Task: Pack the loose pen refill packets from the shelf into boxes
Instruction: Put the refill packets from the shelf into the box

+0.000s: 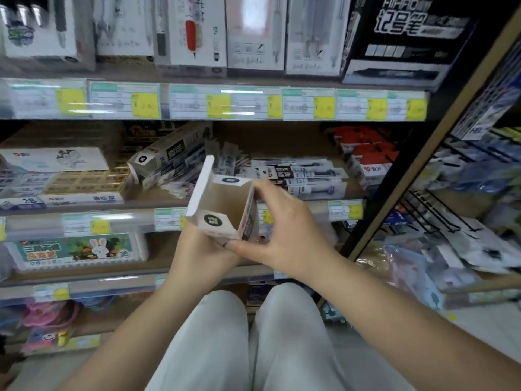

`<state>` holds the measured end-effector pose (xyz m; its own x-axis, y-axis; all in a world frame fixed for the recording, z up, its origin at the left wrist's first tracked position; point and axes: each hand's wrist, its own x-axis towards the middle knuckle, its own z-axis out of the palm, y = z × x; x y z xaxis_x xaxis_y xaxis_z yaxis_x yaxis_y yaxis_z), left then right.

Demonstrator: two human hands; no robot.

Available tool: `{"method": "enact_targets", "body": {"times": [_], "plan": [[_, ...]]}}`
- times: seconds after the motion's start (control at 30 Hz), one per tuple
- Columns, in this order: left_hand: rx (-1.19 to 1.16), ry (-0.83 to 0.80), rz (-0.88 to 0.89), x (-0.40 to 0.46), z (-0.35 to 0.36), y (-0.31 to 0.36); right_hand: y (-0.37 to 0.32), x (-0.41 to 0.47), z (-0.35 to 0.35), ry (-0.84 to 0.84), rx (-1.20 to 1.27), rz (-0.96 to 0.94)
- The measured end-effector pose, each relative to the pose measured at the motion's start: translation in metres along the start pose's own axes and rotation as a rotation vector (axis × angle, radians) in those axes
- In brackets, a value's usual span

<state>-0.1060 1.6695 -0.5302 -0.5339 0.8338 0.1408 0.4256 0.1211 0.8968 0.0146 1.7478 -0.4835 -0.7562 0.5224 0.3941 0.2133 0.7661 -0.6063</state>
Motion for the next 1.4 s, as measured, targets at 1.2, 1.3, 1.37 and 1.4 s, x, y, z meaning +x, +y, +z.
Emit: {"method": "enact_targets", "body": {"times": [1.2, 1.3, 1.37, 1.4], "plan": [[0.040, -0.054, 0.037, 0.053, -0.006, -0.002, 0.125, 0.110, -0.040, -0.537, -0.731, 0.245], [0.037, -0.074, 0.055, 0.056, -0.008, 0.000, 0.122, 0.110, -0.039, -0.516, -0.720, 0.307], [0.039, -0.099, 0.058, 0.057, -0.009, 0.002, 0.121, 0.110, -0.039, -0.493, -0.695, 0.356], [0.041, -0.113, 0.059, 0.057, -0.010, 0.003, 0.121, 0.111, -0.039, -0.480, -0.680, 0.381]]}}
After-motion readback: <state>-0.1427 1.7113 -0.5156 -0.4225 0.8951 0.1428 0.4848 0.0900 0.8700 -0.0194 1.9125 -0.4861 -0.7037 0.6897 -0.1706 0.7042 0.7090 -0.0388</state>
